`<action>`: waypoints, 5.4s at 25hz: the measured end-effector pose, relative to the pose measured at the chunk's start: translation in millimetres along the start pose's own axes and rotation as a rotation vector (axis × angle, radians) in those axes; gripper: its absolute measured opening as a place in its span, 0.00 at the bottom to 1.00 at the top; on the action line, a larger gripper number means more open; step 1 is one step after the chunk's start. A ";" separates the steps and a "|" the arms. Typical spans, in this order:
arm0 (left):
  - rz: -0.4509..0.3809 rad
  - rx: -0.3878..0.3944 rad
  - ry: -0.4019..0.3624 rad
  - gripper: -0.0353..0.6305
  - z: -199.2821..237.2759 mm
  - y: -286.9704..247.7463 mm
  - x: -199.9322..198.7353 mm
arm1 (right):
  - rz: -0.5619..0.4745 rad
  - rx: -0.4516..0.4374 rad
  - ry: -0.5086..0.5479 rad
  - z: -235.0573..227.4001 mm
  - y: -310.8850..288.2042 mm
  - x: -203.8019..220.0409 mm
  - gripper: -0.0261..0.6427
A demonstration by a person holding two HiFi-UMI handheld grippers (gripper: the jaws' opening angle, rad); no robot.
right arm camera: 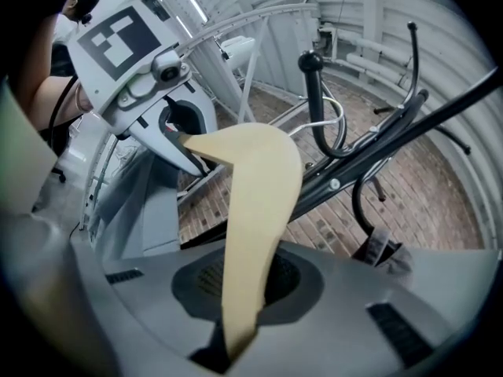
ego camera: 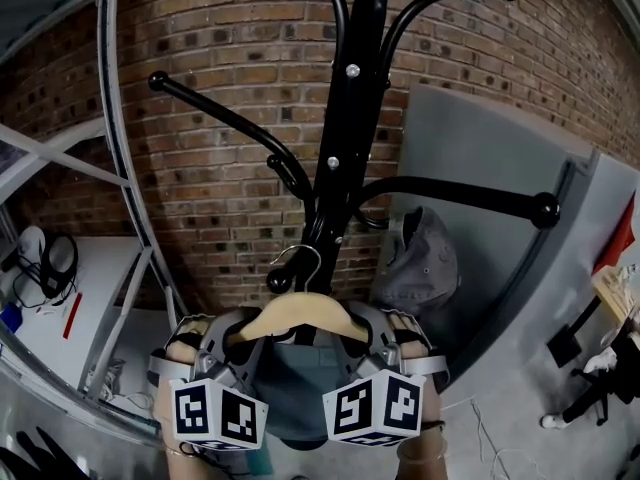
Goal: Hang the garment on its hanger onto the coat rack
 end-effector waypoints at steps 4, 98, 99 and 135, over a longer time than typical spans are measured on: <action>0.001 0.021 0.007 0.12 -3.5 -9.7 5.1 | 0.016 -0.007 0.000 5.4 -5.1 6.5 0.10; -0.110 -0.187 0.167 0.06 -114.5 124.5 -63.5 | -0.092 -0.143 -0.348 12.6 180.4 17.0 0.16; -0.112 -0.178 0.177 0.06 -117.3 125.7 -64.8 | -0.088 -0.151 -0.357 13.6 182.2 18.1 0.15; -0.079 -0.083 0.297 0.06 -130.9 116.8 -56.0 | -0.050 -0.225 -0.359 22.4 173.8 29.3 0.08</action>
Point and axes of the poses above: the fingertips, and each gripper's own axes: y backward along the fingers, z to its left, x out of its underside, the point moved 5 cm from there along y, backward along the fingers, and after that the axes turned 13 degrees about x, right-handed, at the moved point
